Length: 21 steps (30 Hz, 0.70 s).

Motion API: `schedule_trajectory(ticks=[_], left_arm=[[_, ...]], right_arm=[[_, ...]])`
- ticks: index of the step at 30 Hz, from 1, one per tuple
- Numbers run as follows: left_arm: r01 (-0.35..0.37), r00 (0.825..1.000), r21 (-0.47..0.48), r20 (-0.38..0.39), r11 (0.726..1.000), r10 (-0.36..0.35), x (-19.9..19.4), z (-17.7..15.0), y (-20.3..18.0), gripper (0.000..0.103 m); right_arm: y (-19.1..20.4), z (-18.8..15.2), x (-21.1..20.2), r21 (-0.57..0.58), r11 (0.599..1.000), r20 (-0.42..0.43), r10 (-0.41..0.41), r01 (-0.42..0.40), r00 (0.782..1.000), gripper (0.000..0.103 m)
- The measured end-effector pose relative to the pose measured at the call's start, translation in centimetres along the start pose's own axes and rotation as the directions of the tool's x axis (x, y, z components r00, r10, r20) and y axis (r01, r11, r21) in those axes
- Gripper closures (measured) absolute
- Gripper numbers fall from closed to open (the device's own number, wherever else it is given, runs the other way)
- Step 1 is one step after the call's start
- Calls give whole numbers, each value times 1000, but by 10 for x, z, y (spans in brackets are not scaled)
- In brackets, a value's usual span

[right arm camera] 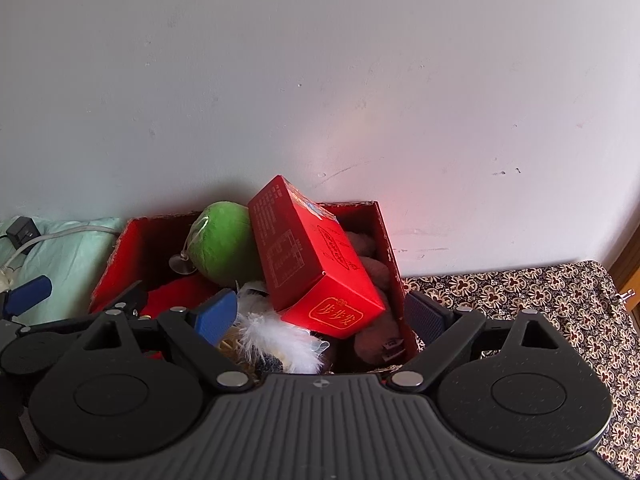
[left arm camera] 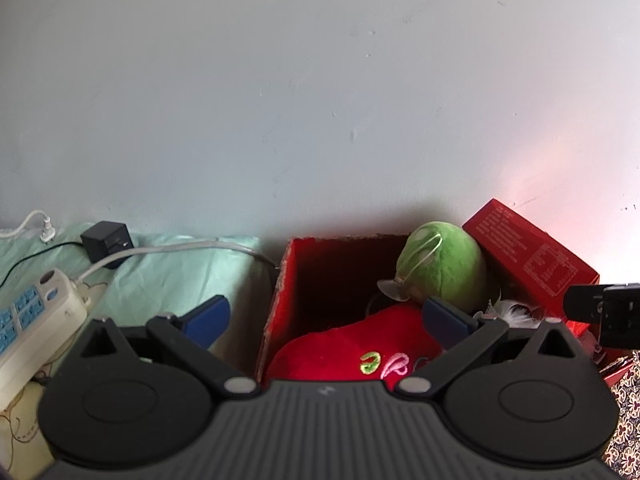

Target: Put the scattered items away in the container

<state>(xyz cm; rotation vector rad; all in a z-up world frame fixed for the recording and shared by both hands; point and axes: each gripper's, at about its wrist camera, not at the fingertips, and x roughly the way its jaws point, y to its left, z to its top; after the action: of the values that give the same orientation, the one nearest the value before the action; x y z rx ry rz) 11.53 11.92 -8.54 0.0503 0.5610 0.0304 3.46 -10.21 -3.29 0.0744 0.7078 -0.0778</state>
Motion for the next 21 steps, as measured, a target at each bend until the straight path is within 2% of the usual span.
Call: schedule_trajectory(ticks=[16,21], left_arm=[[11,1000,-12,-14,1000,-11,4,2,8,1],[39,999,-9,-15,999,-39,3,1,8,1]], right_arm=[[-5,1,-3,22,1000,18,-22,21,1000,11],[-5,0,2,20,999,3,-31,31,1000,11]])
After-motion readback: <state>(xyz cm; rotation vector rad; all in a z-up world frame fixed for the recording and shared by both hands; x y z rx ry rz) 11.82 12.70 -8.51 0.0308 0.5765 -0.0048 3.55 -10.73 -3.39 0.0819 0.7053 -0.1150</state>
